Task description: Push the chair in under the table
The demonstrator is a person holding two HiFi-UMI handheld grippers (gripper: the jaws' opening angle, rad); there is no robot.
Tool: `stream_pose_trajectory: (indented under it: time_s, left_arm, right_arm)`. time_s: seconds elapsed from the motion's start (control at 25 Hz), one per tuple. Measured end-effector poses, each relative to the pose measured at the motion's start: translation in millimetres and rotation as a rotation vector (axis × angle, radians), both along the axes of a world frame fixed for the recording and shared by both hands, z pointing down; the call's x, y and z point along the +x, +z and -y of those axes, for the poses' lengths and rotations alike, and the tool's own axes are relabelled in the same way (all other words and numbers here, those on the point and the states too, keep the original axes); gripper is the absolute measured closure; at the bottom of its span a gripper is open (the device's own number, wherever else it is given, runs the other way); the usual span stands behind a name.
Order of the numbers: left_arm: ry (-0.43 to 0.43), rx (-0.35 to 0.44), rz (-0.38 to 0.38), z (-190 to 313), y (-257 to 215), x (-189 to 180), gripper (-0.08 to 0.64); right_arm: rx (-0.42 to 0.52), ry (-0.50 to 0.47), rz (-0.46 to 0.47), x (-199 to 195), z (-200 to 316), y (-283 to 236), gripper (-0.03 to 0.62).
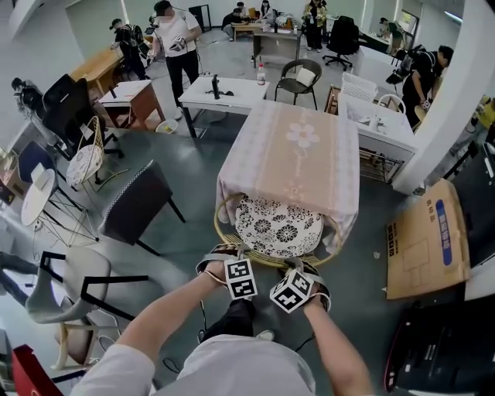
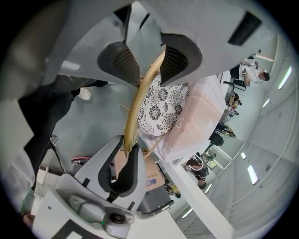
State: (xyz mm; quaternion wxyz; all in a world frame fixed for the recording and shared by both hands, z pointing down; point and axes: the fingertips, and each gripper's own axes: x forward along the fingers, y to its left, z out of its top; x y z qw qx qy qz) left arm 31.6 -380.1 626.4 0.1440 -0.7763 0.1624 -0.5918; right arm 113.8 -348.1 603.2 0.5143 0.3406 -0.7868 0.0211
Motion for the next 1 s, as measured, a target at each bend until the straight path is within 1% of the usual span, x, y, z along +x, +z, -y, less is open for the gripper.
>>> stream_pose_trajectory:
  time_s: [0.16, 0.24, 0.36, 0.48, 0.68, 0.8, 0.92, 1.0]
  left_arm:
    - [-0.070, 0.035, -0.049, -4, -8, -3, 0.431]
    - [-0.110, 0.053, -0.098, -6, -17, -2, 0.432]
    - [-0.169, 0.062, -0.229, -16, -37, 8, 0.434]
    - [-0.255, 0.038, -0.384, -26, -61, 20, 0.446]
    - [-0.436, -0.043, -0.670, -39, -100, 40, 0.473]
    - [-0.515, -0.081, -0.814, -45, -124, 46, 0.493]
    - [-0.579, -0.108, -0.913, -52, -137, 48, 0.553]
    - [-0.593, -0.109, -0.939, -56, -142, 50, 0.554]
  right_arm:
    - [0.024, 0.066, 0.068, 7, -6, -11, 0.489]
    - [0.037, 0.118, 0.128, 10, -7, -21, 0.497]
    - [0.048, 0.236, 0.280, 12, -9, -39, 0.522]
    - [0.072, 0.321, 0.408, 11, -11, -58, 0.534]
    - [0.114, 0.380, 0.527, 9, -18, -84, 0.546]
    - [0.139, 0.410, 0.594, 7, -23, -99, 0.555]
    - [0.172, 0.427, 0.640, 6, -29, -114, 0.583]
    - [0.188, 0.434, 0.664, 6, -32, -121, 0.588]
